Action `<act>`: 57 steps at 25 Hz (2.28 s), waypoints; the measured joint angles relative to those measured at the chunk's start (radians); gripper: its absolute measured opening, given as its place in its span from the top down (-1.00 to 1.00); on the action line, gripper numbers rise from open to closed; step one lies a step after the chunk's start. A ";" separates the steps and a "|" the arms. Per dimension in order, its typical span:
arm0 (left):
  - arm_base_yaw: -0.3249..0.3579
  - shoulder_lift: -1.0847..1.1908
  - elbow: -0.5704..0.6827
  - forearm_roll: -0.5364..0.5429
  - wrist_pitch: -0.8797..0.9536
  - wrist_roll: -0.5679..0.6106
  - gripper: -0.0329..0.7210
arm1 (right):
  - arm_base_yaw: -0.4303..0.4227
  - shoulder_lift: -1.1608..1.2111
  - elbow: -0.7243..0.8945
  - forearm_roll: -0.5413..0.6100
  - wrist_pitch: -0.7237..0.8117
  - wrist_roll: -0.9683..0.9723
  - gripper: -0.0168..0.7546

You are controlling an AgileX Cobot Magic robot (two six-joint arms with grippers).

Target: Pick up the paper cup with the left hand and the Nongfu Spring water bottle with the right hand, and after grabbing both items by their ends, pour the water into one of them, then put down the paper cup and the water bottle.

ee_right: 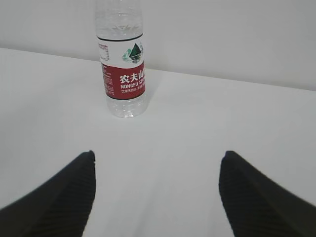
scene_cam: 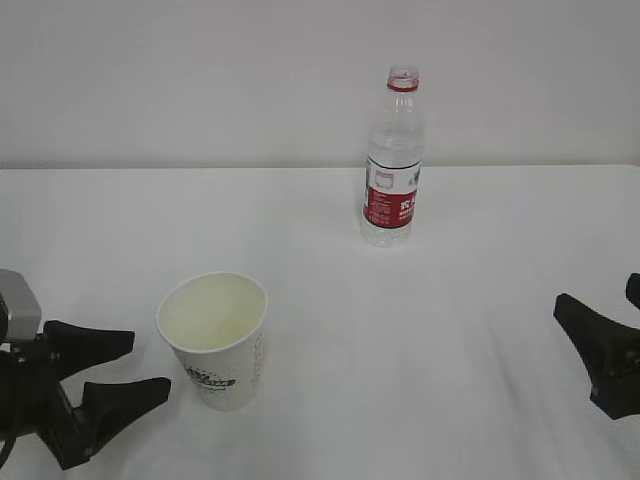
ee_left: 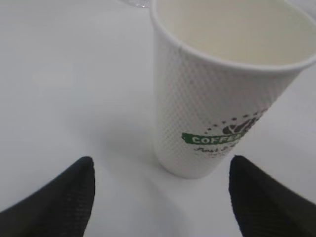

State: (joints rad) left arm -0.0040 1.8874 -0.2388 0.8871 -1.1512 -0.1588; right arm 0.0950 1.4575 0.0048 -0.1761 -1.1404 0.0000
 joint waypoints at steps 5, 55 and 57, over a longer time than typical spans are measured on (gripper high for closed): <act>-0.051 0.005 -0.042 0.000 0.000 0.000 -0.75 | 0.000 0.000 0.000 0.000 -0.002 0.000 -0.57; -0.163 0.030 -0.131 -0.041 -0.002 -0.007 -0.92 | 0.000 0.131 -0.016 -0.059 -0.005 0.000 -0.56; -0.163 0.057 -0.131 -0.041 -0.002 -0.013 -0.92 | 0.000 0.131 -0.016 -0.060 -0.005 0.000 -0.56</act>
State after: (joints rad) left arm -0.1666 1.9444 -0.3698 0.8463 -1.1531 -0.1719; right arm 0.0950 1.5880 -0.0107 -0.2360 -1.1451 0.0000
